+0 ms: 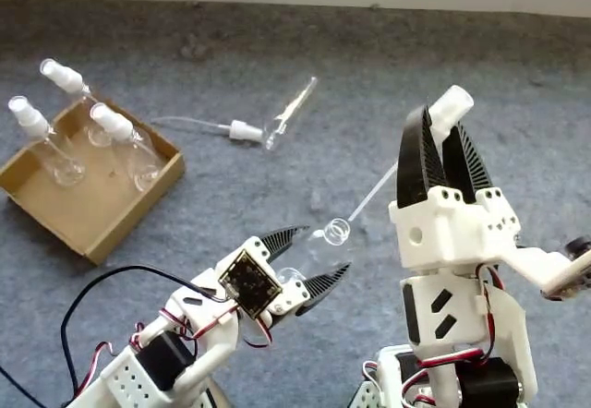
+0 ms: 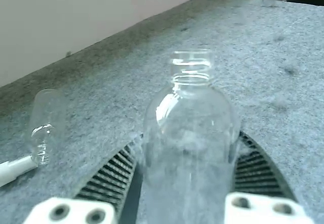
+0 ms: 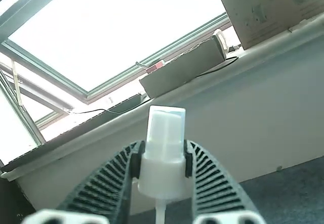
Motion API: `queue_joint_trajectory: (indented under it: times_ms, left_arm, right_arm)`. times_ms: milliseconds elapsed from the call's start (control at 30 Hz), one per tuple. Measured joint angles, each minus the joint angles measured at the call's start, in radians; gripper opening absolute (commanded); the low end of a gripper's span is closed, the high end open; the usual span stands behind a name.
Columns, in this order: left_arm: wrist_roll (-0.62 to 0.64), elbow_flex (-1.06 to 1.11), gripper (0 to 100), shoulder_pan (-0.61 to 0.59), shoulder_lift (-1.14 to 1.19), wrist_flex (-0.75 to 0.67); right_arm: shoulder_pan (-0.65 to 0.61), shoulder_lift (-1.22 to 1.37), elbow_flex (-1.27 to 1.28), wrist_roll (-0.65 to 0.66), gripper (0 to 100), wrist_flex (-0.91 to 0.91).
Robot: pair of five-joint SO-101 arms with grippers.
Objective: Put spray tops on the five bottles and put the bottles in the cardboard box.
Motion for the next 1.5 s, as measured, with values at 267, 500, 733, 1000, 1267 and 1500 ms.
queue_joint_trajectory:
  times_ms: [267, 500, 733, 1000, 1267, 1500]
  left_arm:
    - [0.000, 0.000, 8, 0.000, 0.000, 0.000]
    - [0.000, 0.000, 8, 0.000, 0.000, 0.000]
    - [0.000, 0.000, 8, 0.000, 0.000, 0.000]
    - [0.000, 0.000, 8, 0.000, 0.000, 0.000]
    - [0.000, 0.000, 8, 0.000, 0.000, 0.000]
    - [0.000, 0.000, 8, 0.000, 0.000, 0.000]
  right_arm:
    - [-0.115, 0.000, 0.049, 0.000, 5.6, 0.000]
    - [-0.117, 0.000, 0.049, 0.000, 5.6, 0.000]
    - [-0.100, 0.000, 0.049, 0.015, 5.6, 0.000]
    - [-0.038, 0.000, 0.066, 0.058, 5.6, 0.000]
    - [-0.035, -0.002, 0.114, 0.046, 5.6, 0.000]
    - [-0.072, 0.008, 0.215, 0.044, 5.6, 0.000]
